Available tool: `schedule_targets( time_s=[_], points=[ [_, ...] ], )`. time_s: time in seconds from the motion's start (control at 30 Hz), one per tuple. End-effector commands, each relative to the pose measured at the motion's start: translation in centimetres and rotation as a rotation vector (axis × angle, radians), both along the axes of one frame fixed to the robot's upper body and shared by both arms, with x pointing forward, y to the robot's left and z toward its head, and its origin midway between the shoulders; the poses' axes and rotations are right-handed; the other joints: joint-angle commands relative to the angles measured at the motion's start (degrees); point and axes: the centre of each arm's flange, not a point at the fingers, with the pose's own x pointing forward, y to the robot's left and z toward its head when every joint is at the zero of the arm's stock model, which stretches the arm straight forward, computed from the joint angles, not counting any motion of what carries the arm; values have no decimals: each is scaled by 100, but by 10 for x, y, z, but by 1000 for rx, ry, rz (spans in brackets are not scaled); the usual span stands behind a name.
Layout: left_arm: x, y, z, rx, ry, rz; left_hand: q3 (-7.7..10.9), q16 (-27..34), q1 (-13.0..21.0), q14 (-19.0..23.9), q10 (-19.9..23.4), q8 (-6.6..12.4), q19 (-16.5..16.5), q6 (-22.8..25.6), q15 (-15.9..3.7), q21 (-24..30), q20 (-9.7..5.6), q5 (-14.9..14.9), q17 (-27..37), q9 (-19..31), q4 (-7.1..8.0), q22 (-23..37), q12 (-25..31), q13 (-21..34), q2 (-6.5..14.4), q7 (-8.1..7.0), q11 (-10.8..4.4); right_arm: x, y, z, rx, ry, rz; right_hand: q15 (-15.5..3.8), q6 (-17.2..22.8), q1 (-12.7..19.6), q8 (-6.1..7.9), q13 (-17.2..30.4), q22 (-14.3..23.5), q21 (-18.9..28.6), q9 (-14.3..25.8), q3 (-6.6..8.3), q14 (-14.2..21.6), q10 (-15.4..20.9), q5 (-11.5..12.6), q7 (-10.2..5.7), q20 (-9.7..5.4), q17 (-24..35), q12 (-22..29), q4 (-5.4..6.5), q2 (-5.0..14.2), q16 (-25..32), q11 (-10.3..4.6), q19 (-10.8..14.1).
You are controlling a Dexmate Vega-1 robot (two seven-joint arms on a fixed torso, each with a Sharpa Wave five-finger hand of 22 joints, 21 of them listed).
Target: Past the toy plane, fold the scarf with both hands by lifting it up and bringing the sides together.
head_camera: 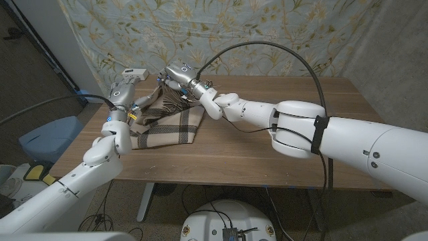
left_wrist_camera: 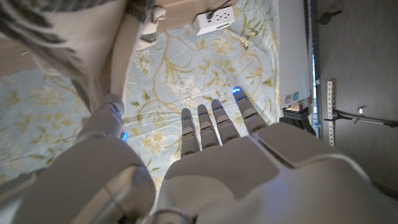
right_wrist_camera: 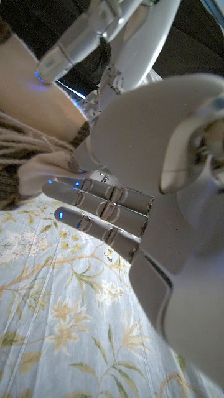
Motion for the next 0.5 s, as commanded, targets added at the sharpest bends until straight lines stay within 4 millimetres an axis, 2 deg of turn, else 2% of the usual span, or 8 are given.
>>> schedule_targets(
  time_s=[0.03,0.07,0.1,0.2,0.23,0.43,0.47,0.5],
  points=[
    [13,33,-16,-49,-19,319,-152,127,177,351,370,86,228,349,-130,4,-69,97,34,19,48,6,138,23,-81,-136,-130,-11,1,7,21,-41,69,-348,69,58,-17,32,-7,40,26,39,37,43,31,14,3,38,46,9,4,-13,-2,-18],
    [16,33,-17,-46,-26,320,-212,178,273,531,558,86,322,438,-224,17,-124,119,38,20,58,9,196,26,-73,-165,-254,-11,0,7,21,-43,69,-351,70,60,-20,38,-7,44,26,44,36,37,32,19,3,41,48,9,6,-18,-16,-19],
    [19,32,-18,-46,-29,312,-240,214,324,646,611,88,367,487,-300,22,-139,128,43,20,62,10,209,27,-61,-170,-264,-11,0,7,21,-46,69,-348,72,56,-23,39,-8,47,26,43,39,37,31,18,2,46,50,10,1,-19,-11,-22],
    [29,33,-21,-79,-16,239,-328,209,316,663,608,12,349,357,-285,0,-134,130,53,19,91,12,194,29,-106,-97,-265,-10,-2,9,22,-47,65,-353,73,59,-32,44,-10,56,27,48,41,37,32,18,2,57,55,6,-4,-26,-7,-28],
    [31,34,-21,-93,-18,213,-422,182,249,613,573,-13,284,335,-226,-38,-79,134,63,18,128,14,171,33,-167,-82,-233,-9,-3,9,26,-47,61,-354,78,60,-33,44,-10,58,28,50,39,39,32,13,2,60,57,5,-6,-30,-12,-33],
    [35,31,-17,-155,-27,50,-613,52,168,334,422,-136,120,75,-20,-143,63,154,65,17,182,19,87,42,-184,-41,-177,-5,-8,10,26,-39,44,-354,90,57,-46,43,-13,77,30,54,42,46,32,14,10,82,63,3,-19,-41,-4,-41],
    [36,31,-15,-169,-7,7,-689,-25,186,125,247,-155,3,-18,82,-214,163,172,60,18,180,21,15,47,-182,1,-60,-5,-8,10,27,-42,40,-357,99,59,-47,42,-14,79,30,60,43,38,33,13,9,87,60,3,-15,-46,-6,-51],
    [35,31,-13,-180,5,-34,-708,-39,192,78,196,-159,-34,-40,121,-235,182,178,59,18,178,21,-4,48,-183,19,-34,-4,-9,10,27,-40,39,-355,100,57,-49,41,-14,83,31,59,42,37,32,15,7,90,60,2,-21,-48,-8,-50]
  ],
)
